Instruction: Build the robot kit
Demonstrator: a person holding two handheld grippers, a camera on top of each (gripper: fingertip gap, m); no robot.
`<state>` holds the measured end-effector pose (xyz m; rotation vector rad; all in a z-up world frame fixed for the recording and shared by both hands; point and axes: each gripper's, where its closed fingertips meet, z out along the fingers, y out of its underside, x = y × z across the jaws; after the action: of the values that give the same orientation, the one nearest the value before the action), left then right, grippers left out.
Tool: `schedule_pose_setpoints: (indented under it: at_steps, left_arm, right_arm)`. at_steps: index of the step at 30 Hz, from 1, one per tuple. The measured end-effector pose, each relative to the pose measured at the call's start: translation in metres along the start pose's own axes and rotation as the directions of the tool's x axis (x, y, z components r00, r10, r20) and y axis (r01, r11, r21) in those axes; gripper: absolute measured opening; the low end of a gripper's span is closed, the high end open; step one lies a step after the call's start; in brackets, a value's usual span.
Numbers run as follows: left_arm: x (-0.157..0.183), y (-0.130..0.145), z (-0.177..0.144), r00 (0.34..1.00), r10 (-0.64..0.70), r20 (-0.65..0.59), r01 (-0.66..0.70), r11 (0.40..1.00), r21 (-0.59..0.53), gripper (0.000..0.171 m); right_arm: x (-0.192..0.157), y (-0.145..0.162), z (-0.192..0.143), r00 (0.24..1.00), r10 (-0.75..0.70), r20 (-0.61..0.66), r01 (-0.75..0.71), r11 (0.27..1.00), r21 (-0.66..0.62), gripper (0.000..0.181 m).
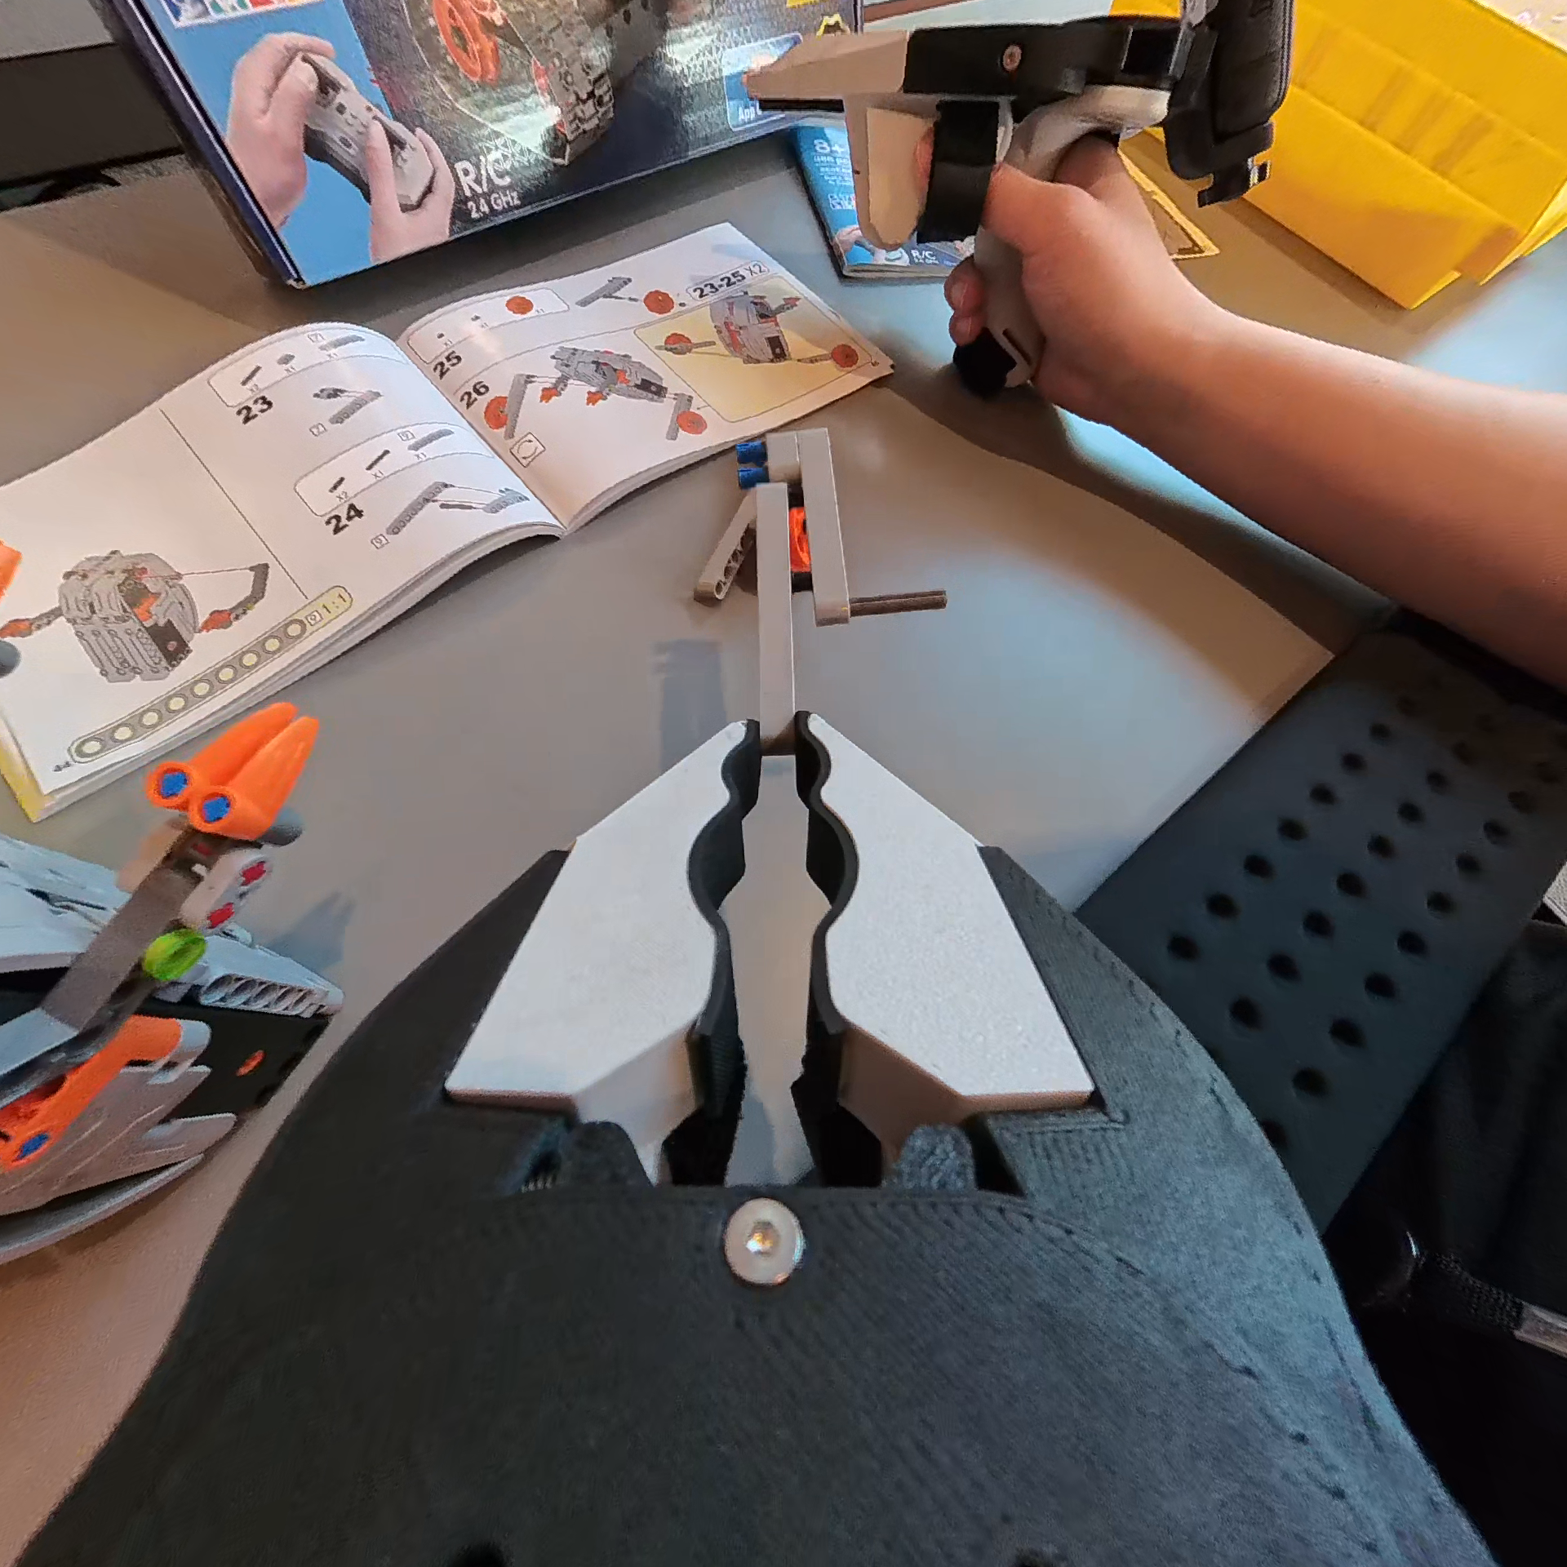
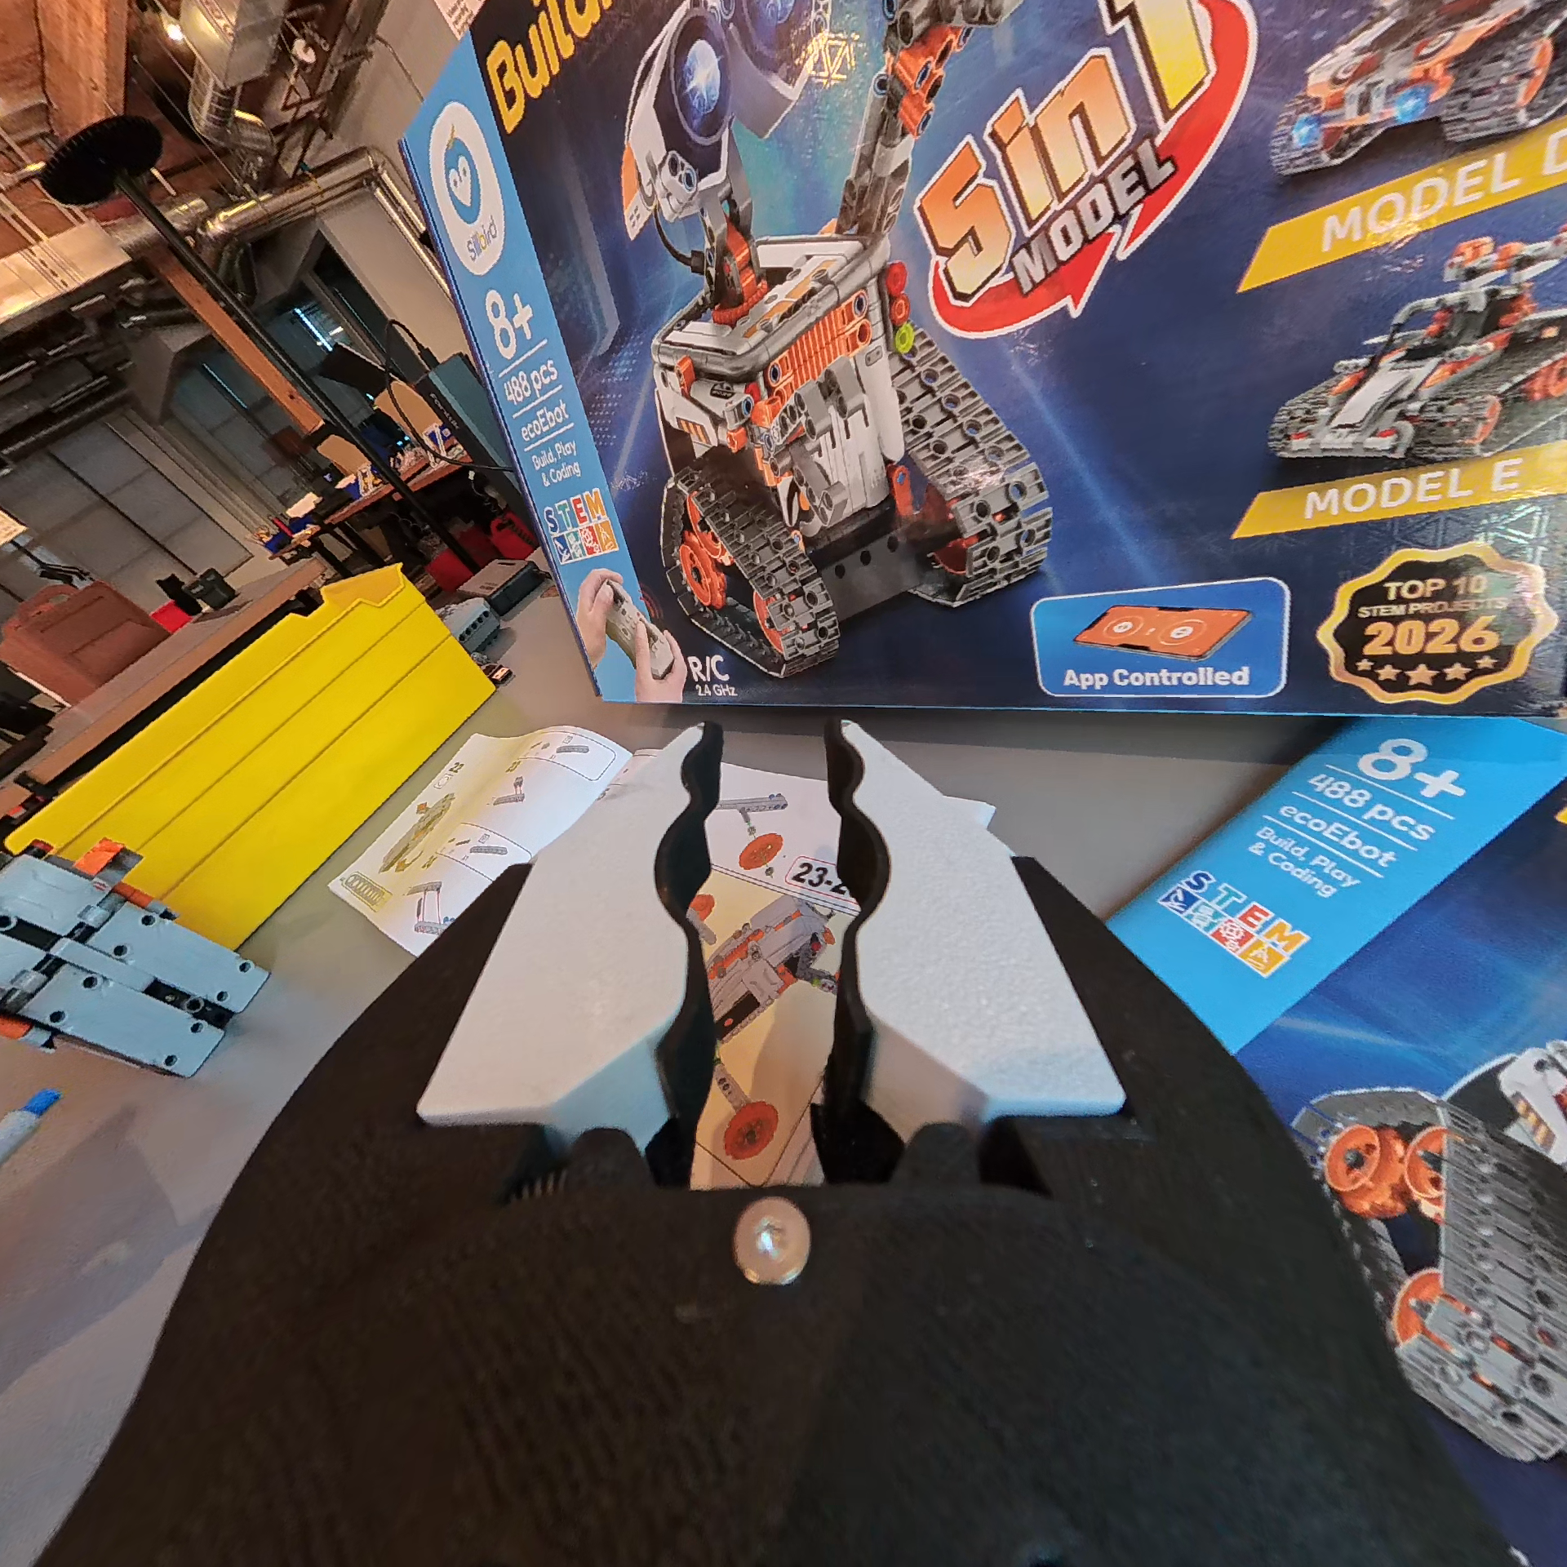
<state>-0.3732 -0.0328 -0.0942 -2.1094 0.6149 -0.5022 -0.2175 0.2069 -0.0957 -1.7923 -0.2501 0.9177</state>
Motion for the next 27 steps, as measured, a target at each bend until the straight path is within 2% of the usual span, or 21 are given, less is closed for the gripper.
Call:
schedule_pose_setpoints:
  at_steps: [4, 8, 12, 16, 19, 22, 25, 27]
  left_arm:
    - [0.003, -0.008, -0.004, 1.0, 0.019, 0.002, -0.019, 1.0, 0.012, 0.006]
    - [-0.017, -0.022, -0.015, 0.979, 0.119, 0.169, -0.123, 0.992, 0.016, 0.006]
    - [-0.034, -0.023, -0.022, 0.93, 0.2, 0.309, -0.198, 0.979, -0.038, 0.006]
    - [-0.037, -0.02, -0.024, 0.927, 0.197, 0.319, -0.195, 0.98, -0.04, 0.006]
    - [-0.032, -0.023, -0.025, 0.946, 0.166, 0.279, -0.171, 0.985, -0.006, 0.006]
    - [-0.041, -0.026, -0.036, 0.937, 0.154, 0.315, -0.163, 0.987, 0.003, 0.006]
    - [-0.052, -0.029, -0.051, 0.918, 0.147, 0.369, -0.162, 0.987, 0.011, 0.006]
    - [-0.057, -0.028, -0.057, 0.906, 0.145, 0.398, -0.161, 0.987, 0.008, 0.006]
  right_arm:
    - [-0.004, -0.001, 0.0, 1.0, -0.013, 0.012, 0.013, 1.0, 0.003, 0.024]
    - [-0.007, -0.002, 0.0, 0.999, -0.031, 0.016, 0.031, 0.999, 0.007, 0.024]
    - [-0.007, -0.003, -0.001, 0.999, -0.032, 0.02, 0.032, 0.999, 0.013, 0.024]
    - [-0.014, -0.009, -0.003, 0.998, -0.04, 0.042, 0.038, 0.998, 0.04, 0.024]
    - [-0.046, -0.026, -0.011, 0.988, -0.071, 0.135, 0.057, 0.993, 0.103, 0.024]
    - [-0.082, -0.031, -0.021, 0.963, -0.194, 0.188, 0.17, 0.976, 0.136, 0.024]
    - [-0.097, -0.024, -0.024, 0.942, -0.283, 0.181, 0.262, 0.956, 0.133, 0.024]
    - [-0.101, -0.02, -0.022, 0.94, -0.279, 0.198, 0.259, 0.958, 0.119, 0.023]
